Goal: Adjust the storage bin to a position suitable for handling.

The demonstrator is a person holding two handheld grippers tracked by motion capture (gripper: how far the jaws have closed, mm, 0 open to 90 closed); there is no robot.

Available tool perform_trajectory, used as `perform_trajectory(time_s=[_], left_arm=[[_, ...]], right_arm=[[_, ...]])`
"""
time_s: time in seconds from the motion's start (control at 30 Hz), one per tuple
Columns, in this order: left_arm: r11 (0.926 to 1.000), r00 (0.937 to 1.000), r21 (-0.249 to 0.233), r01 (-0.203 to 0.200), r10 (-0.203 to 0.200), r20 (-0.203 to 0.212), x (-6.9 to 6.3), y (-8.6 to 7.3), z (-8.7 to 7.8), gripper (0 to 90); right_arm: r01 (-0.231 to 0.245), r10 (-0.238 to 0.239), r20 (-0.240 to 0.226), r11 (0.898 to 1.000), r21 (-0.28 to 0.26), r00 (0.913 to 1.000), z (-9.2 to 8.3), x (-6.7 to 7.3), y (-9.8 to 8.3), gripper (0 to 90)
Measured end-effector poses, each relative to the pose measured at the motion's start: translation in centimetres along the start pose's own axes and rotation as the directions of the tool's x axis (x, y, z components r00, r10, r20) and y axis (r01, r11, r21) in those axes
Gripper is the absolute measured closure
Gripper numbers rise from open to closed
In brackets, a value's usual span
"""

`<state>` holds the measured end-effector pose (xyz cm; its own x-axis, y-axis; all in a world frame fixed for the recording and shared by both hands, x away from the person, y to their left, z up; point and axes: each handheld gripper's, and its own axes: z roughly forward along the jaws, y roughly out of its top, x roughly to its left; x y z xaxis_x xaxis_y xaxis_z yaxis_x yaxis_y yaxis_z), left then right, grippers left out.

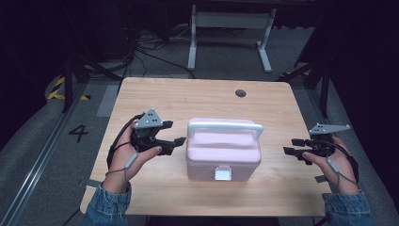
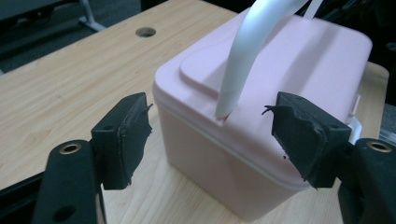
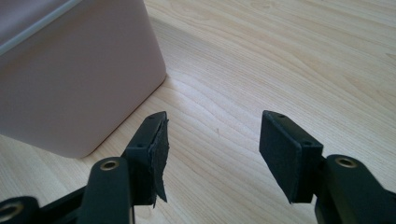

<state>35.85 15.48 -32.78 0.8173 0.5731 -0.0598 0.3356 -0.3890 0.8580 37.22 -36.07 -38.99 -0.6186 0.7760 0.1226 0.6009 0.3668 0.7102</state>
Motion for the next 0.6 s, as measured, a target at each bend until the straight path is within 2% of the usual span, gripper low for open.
perform_trajectory(time_s=[0.17,0.27,0.4,0.5,0.53,0.6], left_arm=[[0.9997,0.9992,-0.02,-0.011,0.012,0.037,-0.4,0.5,0.9,29.5],[0.9961,0.9971,-0.054,-0.07,0.071,0.026,-0.5,0.6,1.8,30.1],[0.9952,0.9963,-0.066,-0.073,0.075,0.041,-0.8,0.8,2.9,30.4],[0.9953,0.997,-0.075,-0.061,0.064,0.044,-0.9,0.9,3.4,33.8],[0.9956,0.9978,-0.083,-0.045,0.049,0.045,-0.9,0.9,3.6,33.8],[0.9951,0.9981,-0.099,-0.001,0.007,0.061,-0.9,0.9,4.0,43.3]], right_arm=[[-0.004,0.004,0.003,1.0,-0.016,1.0,-0.1,0.1,-0.1,43.2],[-0.004,0.004,0.004,1.0,-0.021,1.0,-0.3,0.1,-0.2,44.4],[0.006,-0.006,0.01,1.0,-0.017,0.9999,-0.3,0.1,-0.3,45.5],[0.011,-0.011,0.009,1.0,-0.013,0.9999,-0.2,0.1,-0.3,45.7],[0.011,-0.011,0.009,1.0,-0.013,0.9999,-0.2,0.1,-0.3,45.7],[0.013,-0.013,0.005,1.0,-0.012,0.9999,-0.2,0.2,-0.3,46.0]])
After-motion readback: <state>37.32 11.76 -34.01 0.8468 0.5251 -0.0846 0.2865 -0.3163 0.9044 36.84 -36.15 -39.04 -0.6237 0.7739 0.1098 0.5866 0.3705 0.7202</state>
